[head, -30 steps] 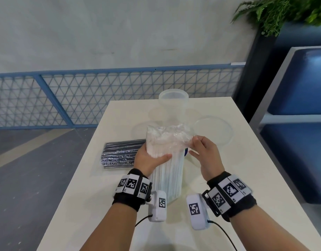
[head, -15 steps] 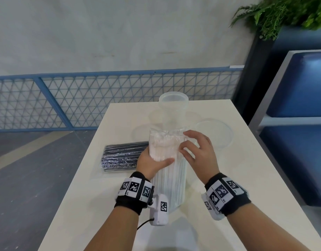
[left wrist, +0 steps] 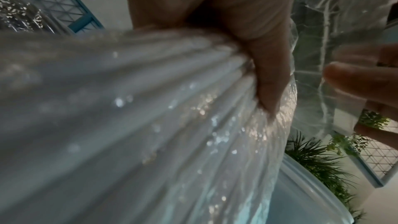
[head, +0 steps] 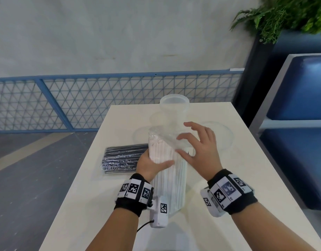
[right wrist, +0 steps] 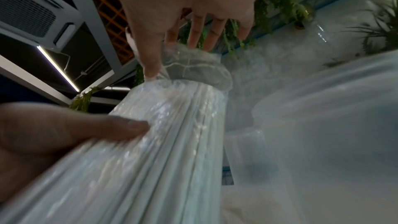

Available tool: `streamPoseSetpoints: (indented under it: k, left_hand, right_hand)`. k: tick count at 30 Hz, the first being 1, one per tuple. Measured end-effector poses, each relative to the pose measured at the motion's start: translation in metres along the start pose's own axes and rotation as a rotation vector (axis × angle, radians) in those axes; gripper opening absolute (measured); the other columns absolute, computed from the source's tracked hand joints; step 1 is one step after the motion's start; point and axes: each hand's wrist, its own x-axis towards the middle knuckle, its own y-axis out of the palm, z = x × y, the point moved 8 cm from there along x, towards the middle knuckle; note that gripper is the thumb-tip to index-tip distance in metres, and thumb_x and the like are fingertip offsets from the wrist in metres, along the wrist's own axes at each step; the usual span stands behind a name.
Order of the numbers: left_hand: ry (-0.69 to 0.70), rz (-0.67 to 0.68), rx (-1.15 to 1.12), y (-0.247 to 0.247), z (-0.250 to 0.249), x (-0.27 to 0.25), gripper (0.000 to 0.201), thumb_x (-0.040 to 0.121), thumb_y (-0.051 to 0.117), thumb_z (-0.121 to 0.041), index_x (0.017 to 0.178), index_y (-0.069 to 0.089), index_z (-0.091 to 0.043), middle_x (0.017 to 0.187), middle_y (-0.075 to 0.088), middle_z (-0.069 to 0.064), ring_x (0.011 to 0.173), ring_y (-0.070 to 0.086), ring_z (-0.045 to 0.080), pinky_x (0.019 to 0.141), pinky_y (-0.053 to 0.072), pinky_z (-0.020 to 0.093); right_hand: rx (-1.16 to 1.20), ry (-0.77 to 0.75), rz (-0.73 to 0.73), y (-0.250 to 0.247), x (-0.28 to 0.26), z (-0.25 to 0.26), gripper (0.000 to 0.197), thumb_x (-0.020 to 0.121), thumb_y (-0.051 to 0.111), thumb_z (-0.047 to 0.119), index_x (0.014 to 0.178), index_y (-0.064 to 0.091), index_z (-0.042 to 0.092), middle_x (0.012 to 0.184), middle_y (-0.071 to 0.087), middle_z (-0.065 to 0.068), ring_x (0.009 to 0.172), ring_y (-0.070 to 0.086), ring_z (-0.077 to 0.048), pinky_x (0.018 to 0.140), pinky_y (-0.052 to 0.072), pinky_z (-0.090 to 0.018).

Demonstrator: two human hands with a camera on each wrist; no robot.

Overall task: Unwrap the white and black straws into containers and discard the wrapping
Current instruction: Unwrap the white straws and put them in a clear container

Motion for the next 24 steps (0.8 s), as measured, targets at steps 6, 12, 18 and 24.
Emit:
streamPoseSetpoints:
  k: [6,12,18,24]
  left_hand:
    - [0.057,0.091,0.094,0.006,-0.011,-0.006,0.053,0.059,0.087,-0.023,0.104,0.058,-0.022,0.097,0.065,-0.009,0.096,0.063,0.012,0.081,0.051,0.026]
    - [0.083,0.155,0.181,0.017,-0.016,-0.009,0.059,0.056,0.088,-0.031,0.105,0.056,-0.023,0.106,0.066,-0.001,0.099,0.063,0.015,0.088,0.052,0.034]
    - [0.017,0.064,0.093,0.005,-0.006,-0.004,0.054,0.059,0.087,-0.022,0.104,0.057,-0.02,0.101,0.065,-0.002,0.1,0.061,0.018,0.085,0.05,0.03]
    - [0.084,0.088,0.106,0.011,-0.015,-0.006,0.05,0.06,0.087,-0.023,0.1,0.057,-0.022,0.091,0.065,-0.01,0.089,0.062,0.008,0.069,0.047,0.017]
  right_hand:
    - [-0.001,0.092,-0.135,-0.031,0.057,-0.018,0.008,0.079,0.07,0.025,0.079,0.067,0.018,0.105,0.061,-0.003,0.079,0.052,-0.013,0.084,0.037,-0.037]
    - [0.017,0.215,0.002,-0.024,0.099,-0.035,0.017,0.075,0.074,0.023,0.079,0.06,0.013,0.088,0.059,0.003,0.077,0.055,-0.018,0.079,0.043,-0.038]
    - [0.257,0.324,0.037,-0.042,0.096,-0.029,0.034,0.072,0.077,0.022,0.099,0.056,0.016,0.098,0.048,0.008,0.067,0.046,-0.003,0.066,0.039,-0.005]
    - [0.082,0.176,0.586,0.02,0.041,0.009,0.032,0.089,0.055,0.038,0.113,0.06,0.017,0.111,0.061,-0.003,0.101,0.057,-0.017,0.094,0.042,-0.03]
